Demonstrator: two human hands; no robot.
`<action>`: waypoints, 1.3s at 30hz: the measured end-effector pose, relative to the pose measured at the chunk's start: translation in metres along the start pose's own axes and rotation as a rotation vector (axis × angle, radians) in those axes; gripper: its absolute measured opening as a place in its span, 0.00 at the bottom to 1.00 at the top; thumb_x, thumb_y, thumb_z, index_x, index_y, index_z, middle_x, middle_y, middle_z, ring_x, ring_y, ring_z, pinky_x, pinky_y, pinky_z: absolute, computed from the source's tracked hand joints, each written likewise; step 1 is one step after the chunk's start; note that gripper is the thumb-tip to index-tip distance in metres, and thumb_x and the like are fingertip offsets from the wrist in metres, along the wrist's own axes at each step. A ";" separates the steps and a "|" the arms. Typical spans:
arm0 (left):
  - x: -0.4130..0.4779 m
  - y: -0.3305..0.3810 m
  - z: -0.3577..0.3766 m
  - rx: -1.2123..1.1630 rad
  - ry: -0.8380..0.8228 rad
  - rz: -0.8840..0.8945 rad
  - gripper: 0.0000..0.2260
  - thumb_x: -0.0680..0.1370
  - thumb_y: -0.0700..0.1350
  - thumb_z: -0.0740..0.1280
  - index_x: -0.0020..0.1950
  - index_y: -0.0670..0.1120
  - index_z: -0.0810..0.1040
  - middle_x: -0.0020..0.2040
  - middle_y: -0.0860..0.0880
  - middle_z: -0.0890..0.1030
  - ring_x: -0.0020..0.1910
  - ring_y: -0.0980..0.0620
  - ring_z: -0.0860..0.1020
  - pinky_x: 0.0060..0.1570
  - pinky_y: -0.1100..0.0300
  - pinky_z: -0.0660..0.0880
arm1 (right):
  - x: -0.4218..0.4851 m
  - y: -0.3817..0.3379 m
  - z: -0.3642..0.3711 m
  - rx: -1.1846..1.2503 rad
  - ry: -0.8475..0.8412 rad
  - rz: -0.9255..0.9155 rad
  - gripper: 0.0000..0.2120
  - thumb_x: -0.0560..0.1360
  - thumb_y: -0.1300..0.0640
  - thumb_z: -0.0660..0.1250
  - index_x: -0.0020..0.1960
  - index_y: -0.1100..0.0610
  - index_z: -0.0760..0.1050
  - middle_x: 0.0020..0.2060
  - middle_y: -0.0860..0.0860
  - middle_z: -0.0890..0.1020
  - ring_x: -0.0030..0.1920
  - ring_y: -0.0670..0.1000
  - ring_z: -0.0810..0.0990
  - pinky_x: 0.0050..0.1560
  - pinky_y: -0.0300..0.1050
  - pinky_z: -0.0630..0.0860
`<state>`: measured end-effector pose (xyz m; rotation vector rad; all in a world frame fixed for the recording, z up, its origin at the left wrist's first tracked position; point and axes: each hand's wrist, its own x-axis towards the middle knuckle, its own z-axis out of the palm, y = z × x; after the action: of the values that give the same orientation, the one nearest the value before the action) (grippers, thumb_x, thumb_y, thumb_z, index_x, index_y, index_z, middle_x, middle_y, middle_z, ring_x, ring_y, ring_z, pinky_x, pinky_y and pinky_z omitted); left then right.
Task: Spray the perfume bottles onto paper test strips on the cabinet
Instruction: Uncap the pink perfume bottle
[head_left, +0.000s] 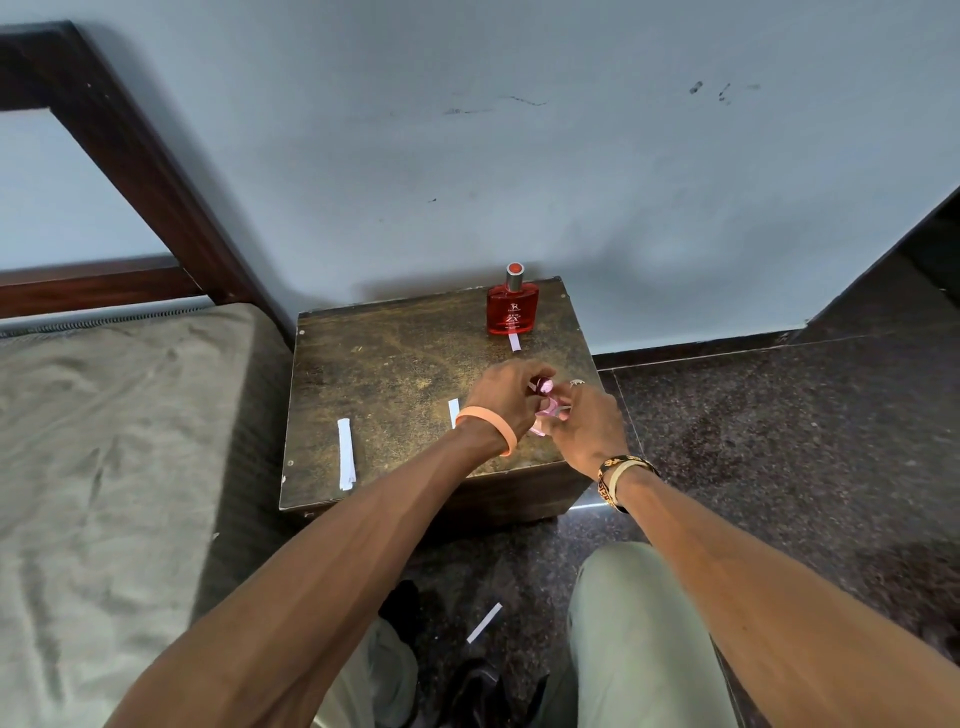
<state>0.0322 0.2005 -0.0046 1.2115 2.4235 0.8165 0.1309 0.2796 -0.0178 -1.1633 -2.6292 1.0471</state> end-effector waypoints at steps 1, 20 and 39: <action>-0.001 0.001 -0.001 -0.002 0.000 0.003 0.13 0.73 0.40 0.71 0.57 0.49 0.80 0.53 0.50 0.83 0.51 0.51 0.80 0.54 0.52 0.78 | 0.000 -0.001 -0.001 0.008 0.009 0.002 0.19 0.72 0.56 0.75 0.62 0.52 0.79 0.54 0.52 0.84 0.55 0.53 0.82 0.54 0.45 0.76; -0.015 0.011 -0.048 -0.247 0.206 -0.068 0.14 0.67 0.39 0.77 0.47 0.49 0.77 0.41 0.52 0.83 0.40 0.56 0.82 0.44 0.58 0.81 | -0.011 -0.042 -0.027 0.151 0.208 -0.214 0.16 0.74 0.62 0.71 0.60 0.54 0.81 0.51 0.50 0.85 0.50 0.48 0.82 0.54 0.42 0.79; -0.051 -0.137 -0.154 -0.360 0.531 -0.270 0.12 0.68 0.35 0.74 0.48 0.47 0.84 0.43 0.50 0.85 0.44 0.54 0.83 0.52 0.54 0.80 | 0.008 -0.207 0.067 0.280 -0.153 -0.348 0.18 0.70 0.61 0.68 0.59 0.48 0.81 0.42 0.44 0.84 0.43 0.45 0.82 0.45 0.43 0.79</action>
<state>-0.1011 0.0403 0.0343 0.5648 2.5811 1.5545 -0.0263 0.1485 0.0574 -0.5651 -2.5501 1.4103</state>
